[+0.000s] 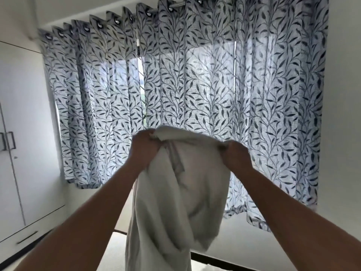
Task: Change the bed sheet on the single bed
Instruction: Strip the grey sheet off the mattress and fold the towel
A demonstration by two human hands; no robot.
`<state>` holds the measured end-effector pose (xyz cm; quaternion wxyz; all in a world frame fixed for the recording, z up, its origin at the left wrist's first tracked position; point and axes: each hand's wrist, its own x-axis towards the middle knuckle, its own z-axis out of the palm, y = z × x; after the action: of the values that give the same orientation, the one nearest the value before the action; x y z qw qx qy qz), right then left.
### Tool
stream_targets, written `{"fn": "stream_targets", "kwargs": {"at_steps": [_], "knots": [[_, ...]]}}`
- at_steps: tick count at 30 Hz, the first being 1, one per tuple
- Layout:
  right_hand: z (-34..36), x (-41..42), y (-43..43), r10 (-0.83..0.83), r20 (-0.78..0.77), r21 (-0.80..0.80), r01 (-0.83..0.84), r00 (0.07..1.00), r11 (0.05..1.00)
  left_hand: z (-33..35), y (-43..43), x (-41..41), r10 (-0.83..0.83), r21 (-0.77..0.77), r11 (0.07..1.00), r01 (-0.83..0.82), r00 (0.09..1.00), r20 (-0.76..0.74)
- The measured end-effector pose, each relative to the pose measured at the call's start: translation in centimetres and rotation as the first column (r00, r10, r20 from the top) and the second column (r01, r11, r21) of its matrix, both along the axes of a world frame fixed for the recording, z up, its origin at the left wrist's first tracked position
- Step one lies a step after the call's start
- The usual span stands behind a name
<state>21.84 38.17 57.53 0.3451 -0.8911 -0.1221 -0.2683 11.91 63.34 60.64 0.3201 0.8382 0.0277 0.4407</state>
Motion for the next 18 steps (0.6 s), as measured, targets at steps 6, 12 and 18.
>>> {"fn": "stream_targets", "kwargs": {"at_steps": [6,12,18], "knots": [[4.0,0.4,2.5,0.213,0.034,0.302,-0.213,0.976,0.929,2.3,6.2,-1.2,0.008,0.055,0.998,-0.005,0.999,-0.046],[3.4,4.0,-5.1,0.278,-0.45,-0.272,-0.427,0.848,0.862,-1.3,18.9,-5.8,0.132,-0.281,0.945,-0.167,0.981,-0.139],[0.0,7.1,-9.5,0.122,-0.363,-0.009,-0.135,0.924,0.991,-5.0,25.9,-9.9,0.225,-0.4,0.88,-0.258,0.966,-0.127]]}}
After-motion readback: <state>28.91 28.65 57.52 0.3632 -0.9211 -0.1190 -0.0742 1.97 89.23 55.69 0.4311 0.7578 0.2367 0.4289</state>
